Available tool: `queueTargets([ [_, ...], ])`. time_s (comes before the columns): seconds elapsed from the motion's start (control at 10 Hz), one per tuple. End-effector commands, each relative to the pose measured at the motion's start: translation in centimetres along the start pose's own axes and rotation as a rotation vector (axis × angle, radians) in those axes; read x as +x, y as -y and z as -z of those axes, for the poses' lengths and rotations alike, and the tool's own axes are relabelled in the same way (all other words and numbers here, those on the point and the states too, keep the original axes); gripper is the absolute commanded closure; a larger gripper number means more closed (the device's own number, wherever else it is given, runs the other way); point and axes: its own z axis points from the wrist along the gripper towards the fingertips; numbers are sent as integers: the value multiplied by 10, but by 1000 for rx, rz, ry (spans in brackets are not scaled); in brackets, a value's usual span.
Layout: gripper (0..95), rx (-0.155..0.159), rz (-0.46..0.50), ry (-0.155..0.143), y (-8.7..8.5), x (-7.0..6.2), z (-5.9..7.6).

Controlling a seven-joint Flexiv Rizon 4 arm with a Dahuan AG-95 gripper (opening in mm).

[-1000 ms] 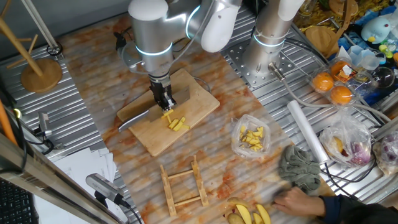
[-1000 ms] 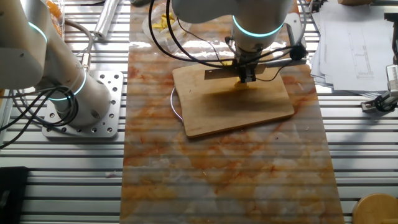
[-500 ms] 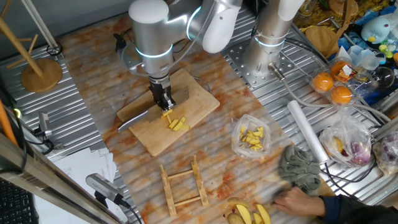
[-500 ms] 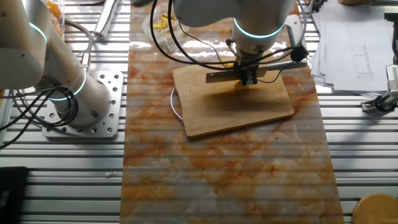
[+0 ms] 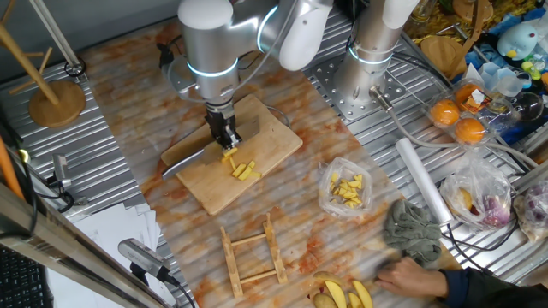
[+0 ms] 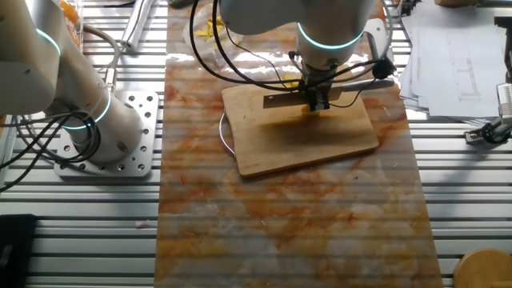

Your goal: Chop the potatoes

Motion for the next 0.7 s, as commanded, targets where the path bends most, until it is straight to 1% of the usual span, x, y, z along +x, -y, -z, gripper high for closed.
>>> queueTargets([
  [0.1, 950, 0, 1, -8, -1, 3, 3],
  [0.2, 950, 2, 2, -8, -1, 2, 2],
  [0.3, 950, 5, 3, -5, 0, 0, -6],
  [0.4, 950, 15, 4, -6, 1, -2, -13],
  [0.5, 950, 20, 6, -15, 3, -4, -20],
  [0.6, 950, 11, 6, -19, 4, -4, -21],
  [0.7, 950, 6, 6, -16, 3, -4, -20],
])
